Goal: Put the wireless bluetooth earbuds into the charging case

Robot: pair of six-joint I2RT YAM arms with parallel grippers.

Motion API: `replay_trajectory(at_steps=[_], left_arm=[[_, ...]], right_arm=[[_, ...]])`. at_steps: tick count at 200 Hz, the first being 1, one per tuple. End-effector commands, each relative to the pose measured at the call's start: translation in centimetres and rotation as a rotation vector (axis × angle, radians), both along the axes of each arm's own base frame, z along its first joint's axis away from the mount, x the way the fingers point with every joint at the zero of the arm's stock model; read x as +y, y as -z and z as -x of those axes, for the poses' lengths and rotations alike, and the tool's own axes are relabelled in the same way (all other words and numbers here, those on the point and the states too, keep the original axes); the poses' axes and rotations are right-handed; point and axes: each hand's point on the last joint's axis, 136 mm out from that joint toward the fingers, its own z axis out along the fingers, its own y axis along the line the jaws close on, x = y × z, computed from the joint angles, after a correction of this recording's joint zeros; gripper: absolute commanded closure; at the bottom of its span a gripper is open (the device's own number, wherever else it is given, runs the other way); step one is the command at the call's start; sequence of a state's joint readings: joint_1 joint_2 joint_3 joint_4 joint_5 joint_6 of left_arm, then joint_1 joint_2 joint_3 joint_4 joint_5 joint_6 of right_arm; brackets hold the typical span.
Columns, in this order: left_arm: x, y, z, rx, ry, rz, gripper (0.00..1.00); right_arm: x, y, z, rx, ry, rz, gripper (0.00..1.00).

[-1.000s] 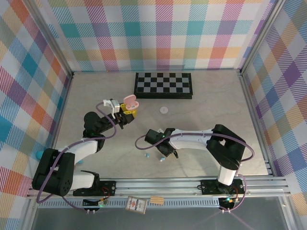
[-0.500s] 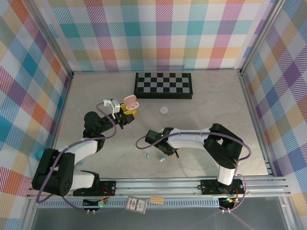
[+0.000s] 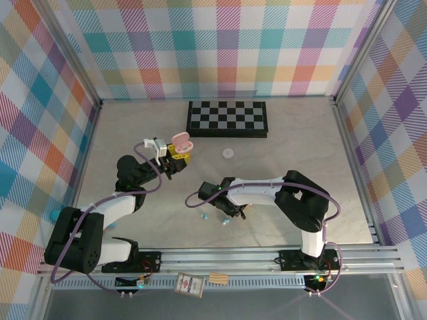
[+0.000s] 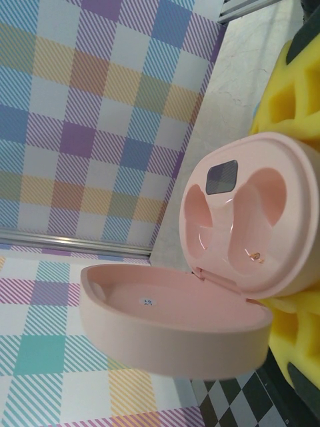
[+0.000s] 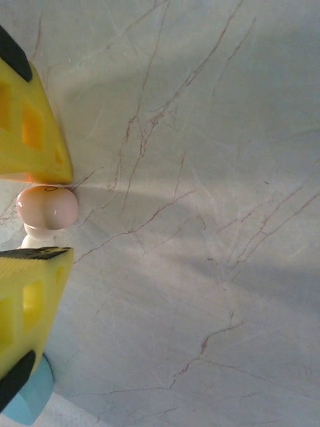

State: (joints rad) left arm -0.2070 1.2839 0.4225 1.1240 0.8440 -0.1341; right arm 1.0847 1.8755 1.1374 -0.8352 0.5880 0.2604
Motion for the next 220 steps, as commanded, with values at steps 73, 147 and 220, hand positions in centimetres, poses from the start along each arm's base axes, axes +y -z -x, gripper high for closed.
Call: replay_trajectory(at_steps=[73, 147, 220], left_arm=[[0.5, -1.8, -0.1, -0.074, -0.013, -0.003, 0.71], [0.4, -1.8, -0.1, -0.072, -0.01, -0.008, 0.71], [-0.9, -1.9, 0.8, -0.083, 0.024, -0.005, 0.71]], right_arm=[[0.1, -1.2, -0.4, 0.015, 0.062, -0.107, 0.79], [0.9, -7.1, -1.4, 0.112, 0.304, -0.73, 0.8], [0.1, -14.0, -2.5, 0.329, 0.509, -1.346, 0.8]])
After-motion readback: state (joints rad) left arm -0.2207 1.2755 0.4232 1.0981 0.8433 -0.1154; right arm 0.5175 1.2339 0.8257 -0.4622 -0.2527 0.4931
